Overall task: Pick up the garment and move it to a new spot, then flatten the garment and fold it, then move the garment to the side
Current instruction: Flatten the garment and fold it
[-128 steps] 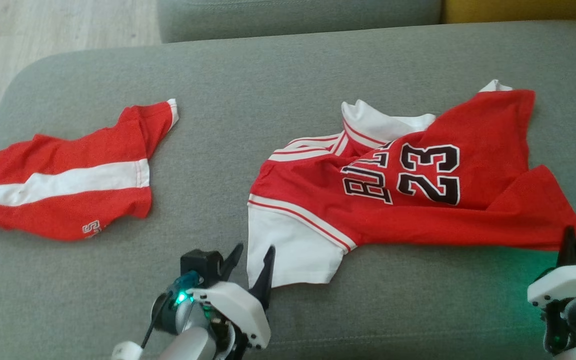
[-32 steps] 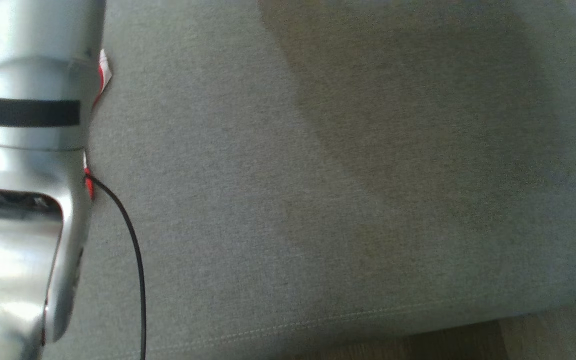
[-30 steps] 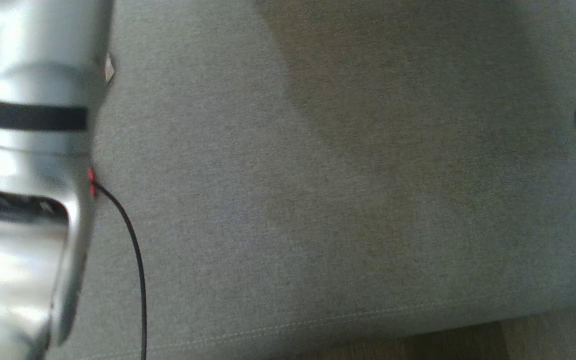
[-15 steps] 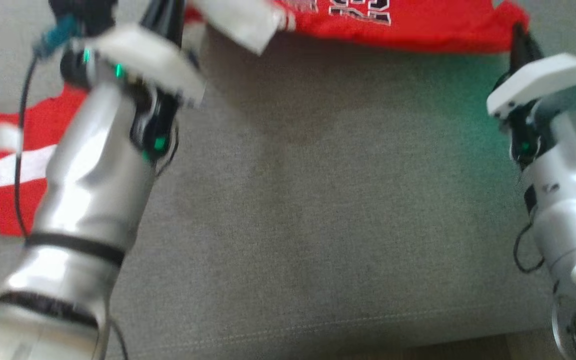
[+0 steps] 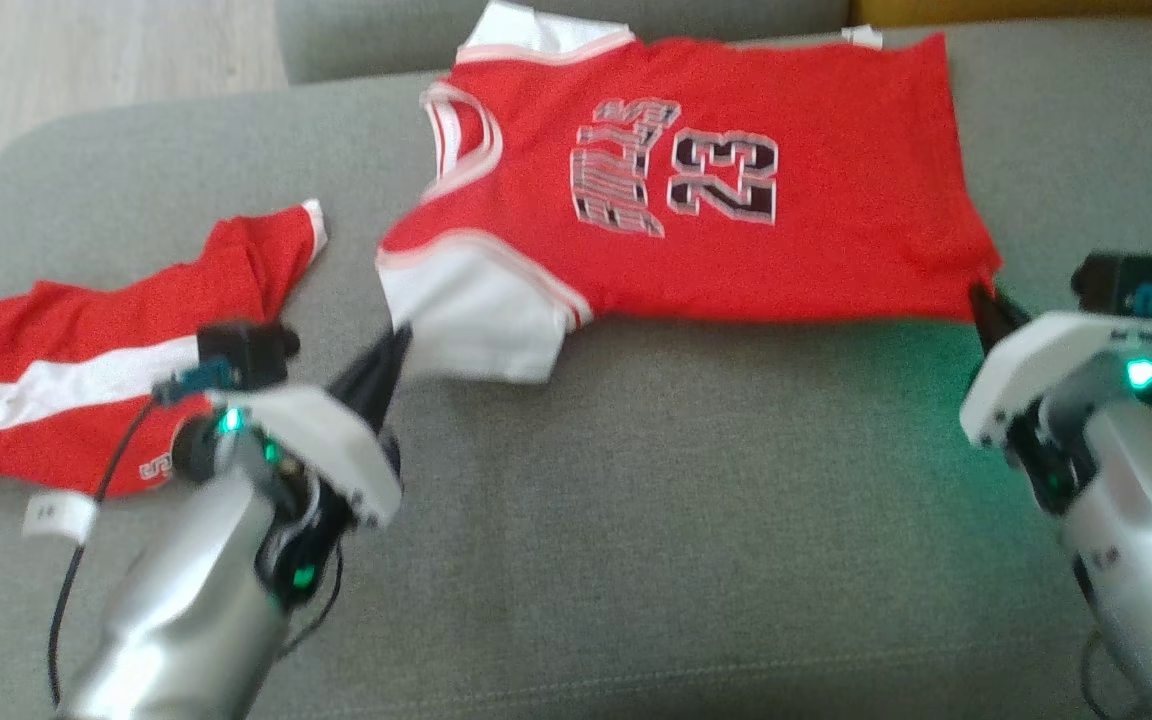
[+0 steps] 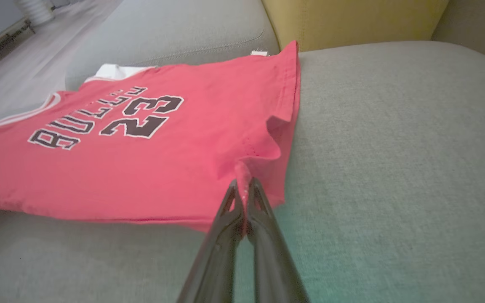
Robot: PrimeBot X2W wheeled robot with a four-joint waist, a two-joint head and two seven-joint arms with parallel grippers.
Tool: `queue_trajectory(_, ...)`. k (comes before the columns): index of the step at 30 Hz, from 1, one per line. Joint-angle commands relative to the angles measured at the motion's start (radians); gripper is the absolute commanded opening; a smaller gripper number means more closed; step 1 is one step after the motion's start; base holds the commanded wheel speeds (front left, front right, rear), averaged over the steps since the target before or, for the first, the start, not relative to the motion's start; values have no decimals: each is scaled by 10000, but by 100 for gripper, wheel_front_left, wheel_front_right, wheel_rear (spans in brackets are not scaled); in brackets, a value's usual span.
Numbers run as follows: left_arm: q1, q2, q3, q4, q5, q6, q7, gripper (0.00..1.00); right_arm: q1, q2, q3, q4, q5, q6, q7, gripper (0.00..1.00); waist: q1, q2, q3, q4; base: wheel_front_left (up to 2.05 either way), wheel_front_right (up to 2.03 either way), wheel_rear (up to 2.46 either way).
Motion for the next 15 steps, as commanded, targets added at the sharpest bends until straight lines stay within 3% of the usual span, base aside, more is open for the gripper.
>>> queue_trajectory(1,-183,513,271,-475,-81,-55,71,0,18,-264,358,-444,-15,73,8,0,0,0,-220,60,0,0,0)
queue_trajectory(13,2586,2246,-143,-4118,-1808,-45,2358,0,2018,-1795,2151,-2675,1659,73,2235,0,0,0,-1076,-60,0,0,0)
queue_trajectory(15,3098,2655,-178,-5054,-2229,34,2969,0,2379,-2237,2359,-3043,2021,73,3007,0,0,0,-1228,-70,0,0,0)
